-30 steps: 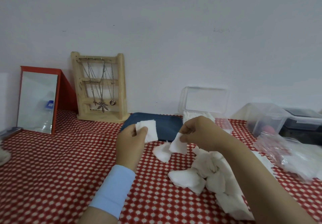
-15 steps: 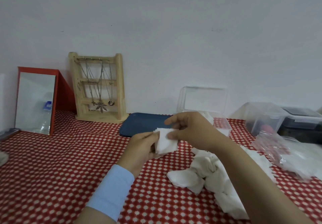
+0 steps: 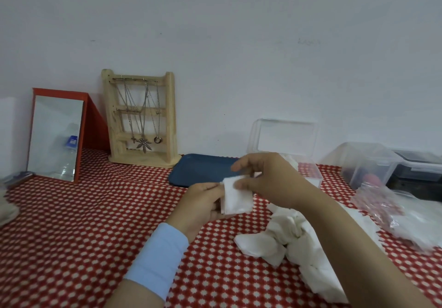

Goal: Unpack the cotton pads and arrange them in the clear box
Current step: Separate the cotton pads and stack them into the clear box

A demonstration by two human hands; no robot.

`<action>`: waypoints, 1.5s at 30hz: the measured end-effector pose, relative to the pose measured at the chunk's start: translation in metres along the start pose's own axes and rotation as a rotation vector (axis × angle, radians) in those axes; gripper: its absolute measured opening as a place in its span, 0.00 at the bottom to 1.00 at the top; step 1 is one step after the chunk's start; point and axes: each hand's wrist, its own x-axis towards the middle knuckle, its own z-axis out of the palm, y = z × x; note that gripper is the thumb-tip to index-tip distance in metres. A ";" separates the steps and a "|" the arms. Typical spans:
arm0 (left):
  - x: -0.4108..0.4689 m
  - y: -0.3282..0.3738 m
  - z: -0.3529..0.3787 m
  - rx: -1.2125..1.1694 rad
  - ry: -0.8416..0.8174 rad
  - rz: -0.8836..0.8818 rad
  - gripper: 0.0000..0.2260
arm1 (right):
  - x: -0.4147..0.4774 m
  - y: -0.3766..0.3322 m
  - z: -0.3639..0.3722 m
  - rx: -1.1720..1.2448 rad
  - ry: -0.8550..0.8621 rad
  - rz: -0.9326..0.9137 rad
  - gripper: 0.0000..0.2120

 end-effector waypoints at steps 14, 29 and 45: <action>-0.006 0.005 -0.007 0.147 -0.137 0.039 0.18 | 0.002 0.005 0.007 -0.115 0.012 0.115 0.21; 0.009 0.011 -0.068 -0.233 0.365 0.085 0.09 | 0.055 0.002 0.076 -0.692 -0.396 0.321 0.26; 0.011 -0.002 -0.027 -0.196 0.226 -0.003 0.06 | 0.006 -0.009 0.013 0.432 0.002 0.395 0.07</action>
